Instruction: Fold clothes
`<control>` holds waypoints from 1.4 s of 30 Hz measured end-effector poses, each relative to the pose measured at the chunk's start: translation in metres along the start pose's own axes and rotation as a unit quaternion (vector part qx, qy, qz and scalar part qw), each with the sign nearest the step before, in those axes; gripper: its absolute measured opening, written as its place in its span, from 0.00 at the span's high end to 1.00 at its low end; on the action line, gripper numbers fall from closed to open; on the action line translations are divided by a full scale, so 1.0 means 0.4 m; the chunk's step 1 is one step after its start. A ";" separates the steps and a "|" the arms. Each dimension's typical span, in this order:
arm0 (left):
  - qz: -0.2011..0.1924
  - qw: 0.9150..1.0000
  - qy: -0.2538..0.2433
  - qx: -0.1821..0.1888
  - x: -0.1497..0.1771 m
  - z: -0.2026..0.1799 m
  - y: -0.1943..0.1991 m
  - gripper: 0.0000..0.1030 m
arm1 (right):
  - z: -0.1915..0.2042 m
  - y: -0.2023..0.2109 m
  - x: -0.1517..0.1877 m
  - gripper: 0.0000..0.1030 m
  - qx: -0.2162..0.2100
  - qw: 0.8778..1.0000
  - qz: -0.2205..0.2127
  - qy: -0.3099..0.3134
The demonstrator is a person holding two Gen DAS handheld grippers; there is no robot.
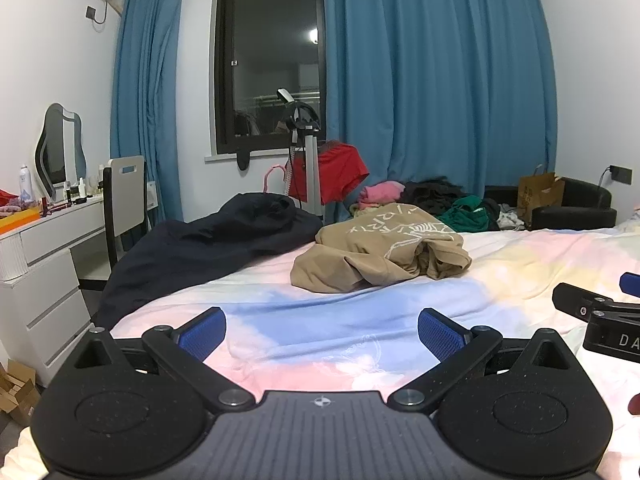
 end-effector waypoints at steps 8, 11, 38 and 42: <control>-0.015 1.000 0.009 -0.003 -0.004 0.010 0.014 0.00 | 0.010 0.011 0.001 0.00 0.000 1.000 -0.007 0.010; -0.017 1.000 0.005 -0.002 0.009 0.013 0.035 0.00 | 0.015 0.019 0.004 0.00 0.004 1.000 -0.005 0.012; -0.013 1.000 0.014 0.021 0.033 0.019 0.018 0.00 | 0.001 0.012 -0.003 0.00 0.032 0.999 0.011 0.009; -0.023 0.998 0.039 0.033 0.029 0.031 0.002 0.00 | -0.006 0.056 -0.038 0.00 0.069 0.996 -0.061 -0.001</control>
Point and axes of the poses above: each gripper's, at about its wrist camera, not at the fingertips, and y roughly against the way its jaws point, z to its left, x to its underside, the point moved 3 cm from there along -y, roughly the way its jaws point, and after that the axes turned 10 degrees about -y, right-handed, at the moved point
